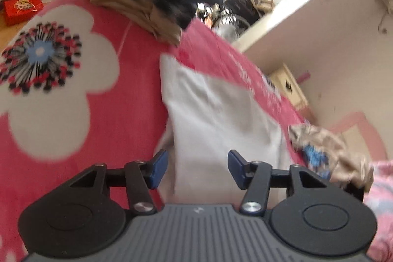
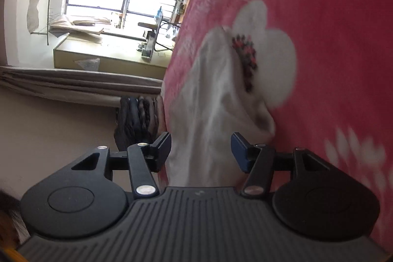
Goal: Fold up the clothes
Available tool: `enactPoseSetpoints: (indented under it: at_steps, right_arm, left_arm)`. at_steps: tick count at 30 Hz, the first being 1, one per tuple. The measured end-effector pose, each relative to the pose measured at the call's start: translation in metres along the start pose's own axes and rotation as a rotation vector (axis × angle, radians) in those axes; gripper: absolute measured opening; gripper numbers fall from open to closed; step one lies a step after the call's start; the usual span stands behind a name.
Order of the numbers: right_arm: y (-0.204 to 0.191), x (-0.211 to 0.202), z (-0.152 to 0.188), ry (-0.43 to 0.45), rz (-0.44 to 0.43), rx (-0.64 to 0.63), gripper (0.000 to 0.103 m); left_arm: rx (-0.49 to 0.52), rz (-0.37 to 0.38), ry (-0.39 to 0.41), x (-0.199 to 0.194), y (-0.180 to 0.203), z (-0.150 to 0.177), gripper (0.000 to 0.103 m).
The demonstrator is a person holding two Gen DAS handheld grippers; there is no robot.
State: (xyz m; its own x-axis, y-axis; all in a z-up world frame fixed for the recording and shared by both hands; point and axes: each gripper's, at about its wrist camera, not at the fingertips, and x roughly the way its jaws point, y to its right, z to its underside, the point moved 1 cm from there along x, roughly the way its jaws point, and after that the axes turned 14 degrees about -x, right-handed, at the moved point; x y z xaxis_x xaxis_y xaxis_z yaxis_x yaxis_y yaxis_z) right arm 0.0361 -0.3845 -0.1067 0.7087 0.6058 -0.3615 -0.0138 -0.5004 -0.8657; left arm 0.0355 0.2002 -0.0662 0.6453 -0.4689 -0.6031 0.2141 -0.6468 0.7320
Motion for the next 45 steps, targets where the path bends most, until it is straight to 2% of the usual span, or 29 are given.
enactPoseSetpoints:
  at_steps: [4, 6, 7, 9, 12, 15, 18, 20, 23, 25, 26, 29, 30, 31, 36, 41, 45]
  right_arm:
    - [-0.014, 0.000, 0.016, -0.004, 0.051, -0.082, 0.054]
    - [-0.011, 0.004, 0.017, 0.013, 0.013, -0.013, 0.054]
    - [-0.006, 0.009, 0.023, 0.016, -0.034, 0.065, 0.054]
    - [0.001, 0.018, 0.034, -0.010, -0.071, 0.145, 0.054]
    - [0.003, 0.041, 0.052, -0.055, -0.044, 0.165, 0.054]
    - [0.007, 0.051, 0.054, -0.033, -0.002, 0.159, 0.053]
    - [0.010, 0.048, 0.041, 0.050, 0.032, 0.145, 0.052]
    - [0.012, 0.041, 0.034, 0.113, 0.057, 0.148, 0.052]
    - [0.019, 0.040, 0.030, 0.149, 0.076, 0.160, 0.049]
    - [0.017, 0.043, 0.027, 0.153, 0.093, 0.137, 0.043]
    - [0.015, 0.046, 0.027, 0.157, 0.101, 0.123, 0.039]
    - [0.014, 0.053, 0.026, 0.173, 0.118, 0.097, 0.020]
    - [0.016, 0.055, 0.026, 0.181, 0.120, 0.096, 0.013]
    - [0.017, 0.057, 0.026, 0.189, 0.121, 0.095, 0.007]
    - [0.016, 0.047, 0.029, 0.249, 0.129, 0.084, 0.004]
    - [0.015, 0.024, 0.037, 0.268, 0.138, 0.100, 0.004]
    - [0.017, -0.004, 0.060, 0.256, 0.152, 0.118, 0.004]
  left_arm:
    - [-0.029, -0.042, -0.049, 0.007, -0.001, 0.019, 0.054]
    - [-0.094, -0.003, -0.093, 0.015, -0.005, 0.028, 0.054]
    - [-0.127, 0.019, -0.117, 0.020, -0.007, 0.033, 0.054]
    - [-0.188, 0.067, -0.160, 0.033, -0.010, 0.044, 0.056]
    - [-0.262, 0.096, -0.183, 0.056, -0.013, 0.055, 0.065]
    - [-0.312, 0.117, -0.142, 0.070, -0.017, 0.052, 0.066]
    - [-0.411, 0.178, -0.092, 0.072, -0.030, 0.041, 0.068]
    - [-0.451, 0.192, -0.053, 0.073, -0.038, 0.036, 0.067]
    - [-0.471, 0.187, -0.018, 0.076, -0.044, 0.033, 0.059]
    - [-0.476, 0.172, 0.005, 0.078, -0.046, 0.033, 0.044]
    - [-0.491, 0.167, 0.015, 0.080, -0.048, 0.034, 0.040]
    - [-0.529, 0.164, 0.039, 0.082, -0.055, 0.036, 0.020]
    - [-0.538, 0.162, 0.048, 0.083, -0.057, 0.036, 0.010]
    - [-0.546, 0.161, 0.057, 0.082, -0.059, 0.037, 0.008]
    - [-0.523, 0.168, 0.084, 0.069, -0.052, 0.045, 0.006]
    - [-0.492, 0.165, 0.051, 0.053, -0.044, 0.057, 0.006]
    - [-0.459, 0.138, 0.014, 0.028, -0.044, 0.074, 0.005]
